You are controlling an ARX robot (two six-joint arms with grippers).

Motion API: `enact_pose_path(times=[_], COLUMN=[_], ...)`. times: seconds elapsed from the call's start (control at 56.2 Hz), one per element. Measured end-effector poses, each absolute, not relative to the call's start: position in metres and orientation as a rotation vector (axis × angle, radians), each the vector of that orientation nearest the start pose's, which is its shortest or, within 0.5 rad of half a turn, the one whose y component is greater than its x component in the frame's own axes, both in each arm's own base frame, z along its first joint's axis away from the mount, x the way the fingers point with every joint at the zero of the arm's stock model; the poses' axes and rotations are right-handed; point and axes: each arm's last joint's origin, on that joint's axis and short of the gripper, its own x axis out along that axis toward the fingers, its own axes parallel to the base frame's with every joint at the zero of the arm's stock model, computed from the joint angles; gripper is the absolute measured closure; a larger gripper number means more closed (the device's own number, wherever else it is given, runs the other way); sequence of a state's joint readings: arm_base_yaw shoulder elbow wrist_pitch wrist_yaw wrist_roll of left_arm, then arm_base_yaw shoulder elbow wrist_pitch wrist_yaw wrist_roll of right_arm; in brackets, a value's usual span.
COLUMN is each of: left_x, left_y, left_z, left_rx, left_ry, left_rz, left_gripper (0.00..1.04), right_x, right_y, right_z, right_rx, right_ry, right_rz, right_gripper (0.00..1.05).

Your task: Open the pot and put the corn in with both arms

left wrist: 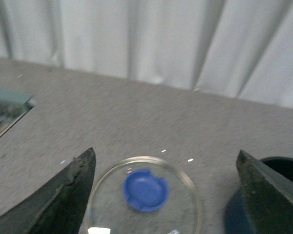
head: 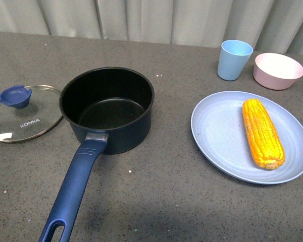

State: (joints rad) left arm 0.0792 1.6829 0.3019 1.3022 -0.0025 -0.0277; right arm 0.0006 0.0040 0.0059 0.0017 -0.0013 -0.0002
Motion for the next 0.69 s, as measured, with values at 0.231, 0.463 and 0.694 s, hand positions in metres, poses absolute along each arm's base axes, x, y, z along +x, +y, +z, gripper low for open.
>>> enact_pose_path(times=[0.231,0.463,0.694], left_x=[0.206,0.181,0.163], left_y=[0.007,0.000,0.000], left_z=[0.143,0.149,0.162], left_rx=[-0.012,-0.008,-0.007], left_ry=[0.019,0.019,0.016], left_rz=[0.020,0.002,0.001], left_gripper=[0.67,1.01,1.01], right_x=[0.098,0.098,0.098], right_y=[0.000,0.000,0.000], right_z=[0.165,0.165,0.165], right_rx=[0.000,0.000,0.000], right_ry=[-0.004,-0.004,-0.004], right_rz=[0.002,0.002,0.002], right_gripper=[0.09,0.09,0.09])
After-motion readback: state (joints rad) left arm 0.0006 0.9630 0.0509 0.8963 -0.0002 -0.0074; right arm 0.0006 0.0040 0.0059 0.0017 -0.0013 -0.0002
